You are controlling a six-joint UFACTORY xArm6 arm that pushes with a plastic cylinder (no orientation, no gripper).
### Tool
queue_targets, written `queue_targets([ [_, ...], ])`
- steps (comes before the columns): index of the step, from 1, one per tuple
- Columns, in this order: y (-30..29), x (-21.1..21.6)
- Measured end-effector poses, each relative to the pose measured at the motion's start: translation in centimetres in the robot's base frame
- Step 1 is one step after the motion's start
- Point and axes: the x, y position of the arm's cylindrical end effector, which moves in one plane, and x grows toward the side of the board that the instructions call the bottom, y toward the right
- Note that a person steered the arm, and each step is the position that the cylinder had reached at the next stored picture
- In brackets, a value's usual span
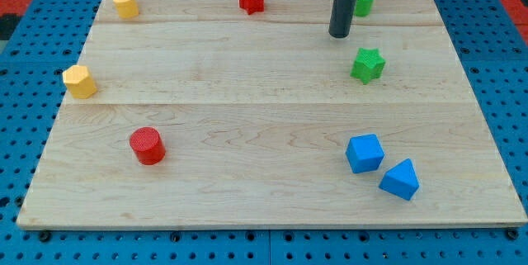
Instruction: Nudge the red circle left a bit
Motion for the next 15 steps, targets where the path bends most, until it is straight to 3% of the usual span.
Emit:
queue_targets([
  [2,3.4,6.6],
  [4,1.8,3.3],
  [6,-2.9,6.3],
  [9,-3.0,12.2],
  [13,-3.7,13.9],
  [14,-1.1,14.5],
  [15,-5.9,16.6],
])
